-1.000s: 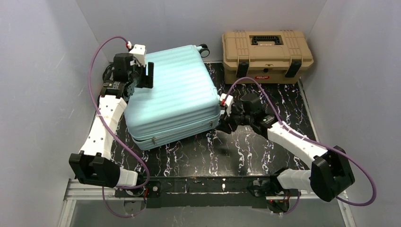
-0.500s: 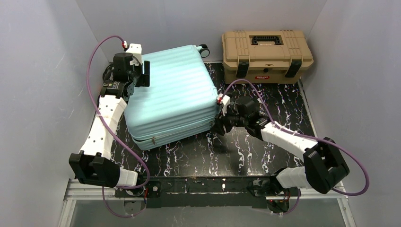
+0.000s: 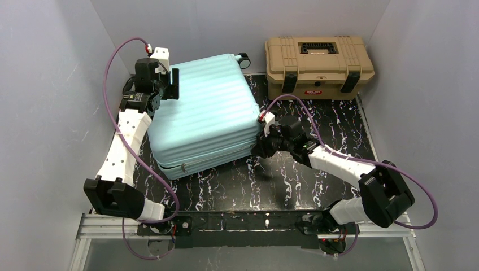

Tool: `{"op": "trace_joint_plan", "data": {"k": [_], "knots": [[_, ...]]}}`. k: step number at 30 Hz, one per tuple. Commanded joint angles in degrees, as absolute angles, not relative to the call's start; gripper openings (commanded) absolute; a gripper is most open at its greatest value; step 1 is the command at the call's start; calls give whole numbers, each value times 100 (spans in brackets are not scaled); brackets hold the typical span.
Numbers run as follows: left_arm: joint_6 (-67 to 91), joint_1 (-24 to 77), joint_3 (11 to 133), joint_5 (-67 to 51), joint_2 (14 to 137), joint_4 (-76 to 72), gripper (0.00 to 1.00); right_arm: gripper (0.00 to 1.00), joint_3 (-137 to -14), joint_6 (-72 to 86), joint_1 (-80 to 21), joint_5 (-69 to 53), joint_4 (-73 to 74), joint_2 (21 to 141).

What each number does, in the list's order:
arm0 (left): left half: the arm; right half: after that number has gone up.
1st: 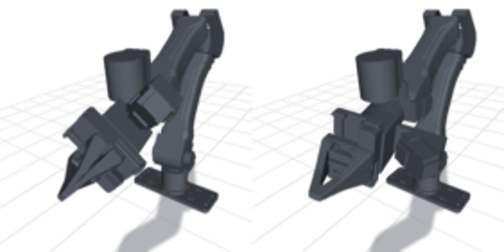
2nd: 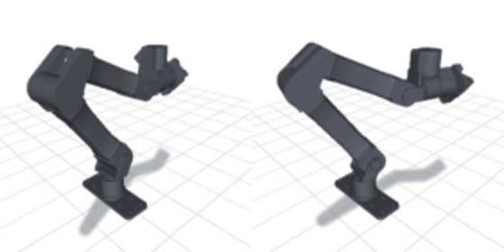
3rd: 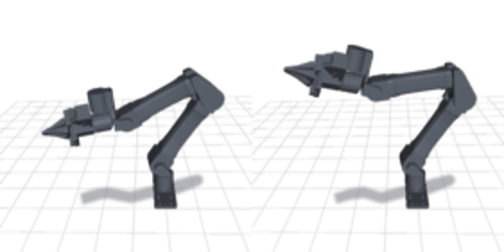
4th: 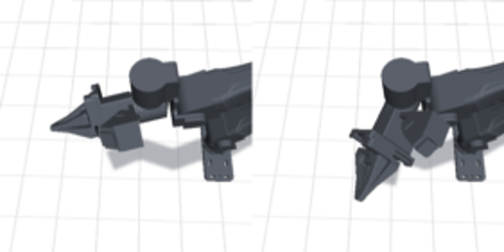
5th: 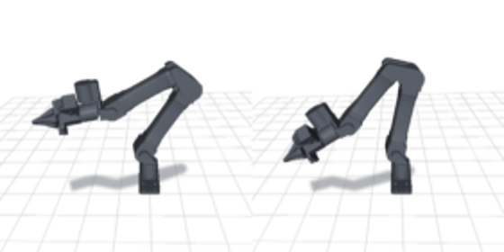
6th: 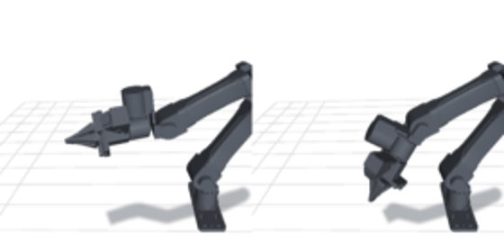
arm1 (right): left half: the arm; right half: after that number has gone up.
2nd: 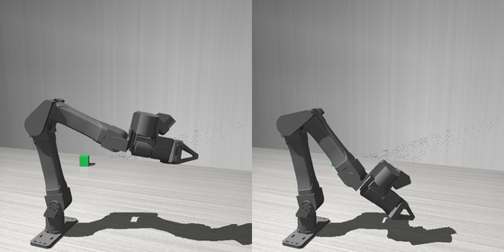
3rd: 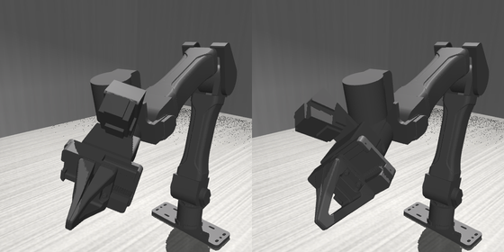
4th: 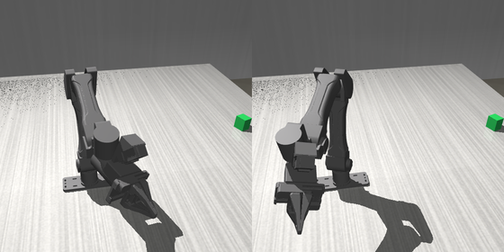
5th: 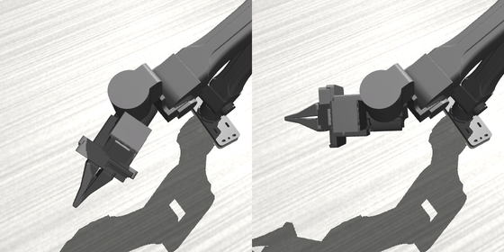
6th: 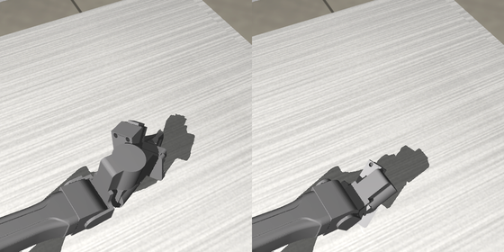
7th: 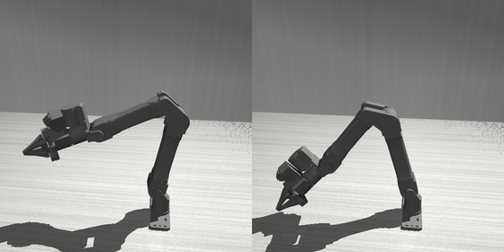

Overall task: Pack the luggage
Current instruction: Zip the luggage at the center of the board.

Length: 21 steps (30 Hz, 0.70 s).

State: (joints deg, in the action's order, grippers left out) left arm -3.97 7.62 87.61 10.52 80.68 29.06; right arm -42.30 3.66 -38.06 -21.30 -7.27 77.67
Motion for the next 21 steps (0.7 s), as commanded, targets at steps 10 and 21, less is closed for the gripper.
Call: {"op": "trace_joint_plan", "data": {"k": [10, 21], "knots": [[-364, 765, 8835, 985, 7962, 2997, 70, 44, -4405, 907, -3876, -2650, -1841, 7871], [-327, 765, 8811, 922, 7895, 3004, 70, 21, -4452, 760, -3876, -1879, -1929, 7971]]}}
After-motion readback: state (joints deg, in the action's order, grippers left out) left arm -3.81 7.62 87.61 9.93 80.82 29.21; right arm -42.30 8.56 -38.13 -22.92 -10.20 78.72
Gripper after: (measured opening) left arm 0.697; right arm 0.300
